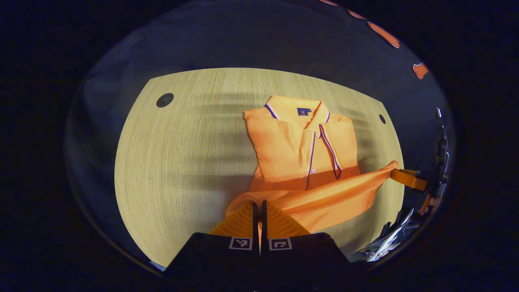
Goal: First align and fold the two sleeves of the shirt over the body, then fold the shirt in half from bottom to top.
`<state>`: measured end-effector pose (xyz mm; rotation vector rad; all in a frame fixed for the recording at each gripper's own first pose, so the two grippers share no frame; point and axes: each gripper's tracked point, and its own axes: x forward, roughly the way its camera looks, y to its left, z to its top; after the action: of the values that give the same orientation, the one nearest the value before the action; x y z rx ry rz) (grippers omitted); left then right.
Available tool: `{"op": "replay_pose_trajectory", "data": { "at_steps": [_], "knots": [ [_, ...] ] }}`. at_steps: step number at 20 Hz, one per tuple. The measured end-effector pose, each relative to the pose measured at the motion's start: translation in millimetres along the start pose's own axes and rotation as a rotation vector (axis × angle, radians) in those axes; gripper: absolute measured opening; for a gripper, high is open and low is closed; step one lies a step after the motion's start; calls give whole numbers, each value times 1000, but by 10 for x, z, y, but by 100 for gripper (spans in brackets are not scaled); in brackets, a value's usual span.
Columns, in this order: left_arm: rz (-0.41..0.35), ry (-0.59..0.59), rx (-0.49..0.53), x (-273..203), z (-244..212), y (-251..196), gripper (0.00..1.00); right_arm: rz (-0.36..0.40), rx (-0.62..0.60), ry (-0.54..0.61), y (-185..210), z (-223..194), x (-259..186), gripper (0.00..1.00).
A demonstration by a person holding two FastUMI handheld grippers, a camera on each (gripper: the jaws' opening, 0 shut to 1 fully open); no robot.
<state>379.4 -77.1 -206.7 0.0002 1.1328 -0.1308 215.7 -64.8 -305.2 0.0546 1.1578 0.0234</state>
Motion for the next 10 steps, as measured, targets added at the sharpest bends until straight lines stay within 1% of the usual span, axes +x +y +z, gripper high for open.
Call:
{"op": "replay_pose_trajectory", "data": {
  "at_steps": [3,7,10],
  "knots": [
    [9,-6,-42,129,349,48,1,10,7,0,-28,324,180,1],
    [28,-12,-31,268,625,69,1,18,24,4,-16,610,440,1],
    [75,-24,-21,431,820,161,1,57,78,7,18,834,578,1]
  ]
}}
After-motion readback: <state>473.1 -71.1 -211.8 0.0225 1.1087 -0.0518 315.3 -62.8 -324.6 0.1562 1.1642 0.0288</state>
